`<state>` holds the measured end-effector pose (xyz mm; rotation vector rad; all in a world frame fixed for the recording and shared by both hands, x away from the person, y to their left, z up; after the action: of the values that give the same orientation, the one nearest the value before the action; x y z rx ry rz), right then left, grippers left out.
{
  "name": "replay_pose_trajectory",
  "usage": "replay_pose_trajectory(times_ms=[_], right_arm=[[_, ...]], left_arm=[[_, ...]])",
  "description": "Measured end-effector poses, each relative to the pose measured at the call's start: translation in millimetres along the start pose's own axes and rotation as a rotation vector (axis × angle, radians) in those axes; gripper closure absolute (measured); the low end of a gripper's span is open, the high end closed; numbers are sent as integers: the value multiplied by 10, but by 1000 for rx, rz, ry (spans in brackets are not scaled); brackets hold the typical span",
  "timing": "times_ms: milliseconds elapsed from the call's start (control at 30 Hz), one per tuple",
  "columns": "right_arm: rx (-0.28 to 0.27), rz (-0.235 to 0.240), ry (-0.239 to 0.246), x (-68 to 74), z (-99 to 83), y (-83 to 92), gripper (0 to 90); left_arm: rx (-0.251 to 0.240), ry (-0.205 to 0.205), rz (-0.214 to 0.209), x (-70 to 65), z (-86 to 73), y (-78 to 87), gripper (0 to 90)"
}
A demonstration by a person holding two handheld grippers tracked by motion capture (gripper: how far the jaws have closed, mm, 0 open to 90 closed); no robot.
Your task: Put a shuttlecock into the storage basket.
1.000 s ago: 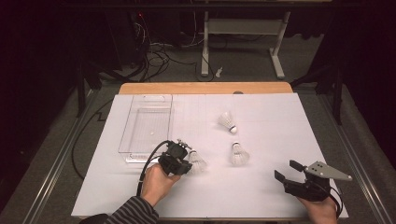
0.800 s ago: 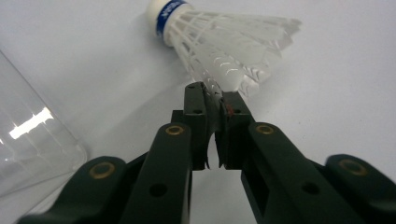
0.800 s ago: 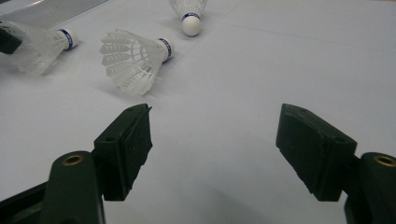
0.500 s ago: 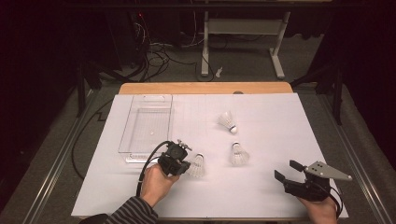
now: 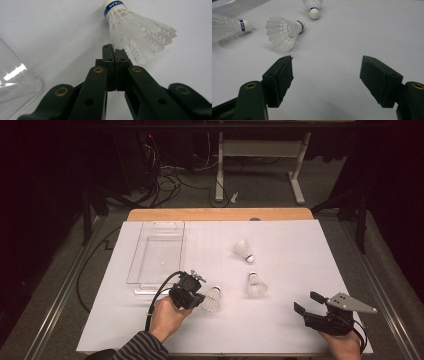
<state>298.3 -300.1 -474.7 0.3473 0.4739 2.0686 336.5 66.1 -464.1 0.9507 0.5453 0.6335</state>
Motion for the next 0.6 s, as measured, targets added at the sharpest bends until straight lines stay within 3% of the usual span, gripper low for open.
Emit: replay_pose_trajectory(times_ms=[600], right_arm=[[-1,-1,4,2,2,0,273]], left_arm=[[-40,-13,-29,-53,10,144,895]])
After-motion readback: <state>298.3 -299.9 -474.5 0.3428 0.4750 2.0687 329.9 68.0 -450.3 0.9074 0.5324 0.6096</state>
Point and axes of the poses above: each handheld gripper's, and its own axes: y roughly backward along the jaws, z roughly out of its top, x roughly to its left, the point moved 5 cm from there along -y, roughly forward along the jaws, and after that the axes turned 2 degrees about -x, right-handed, at the moved point
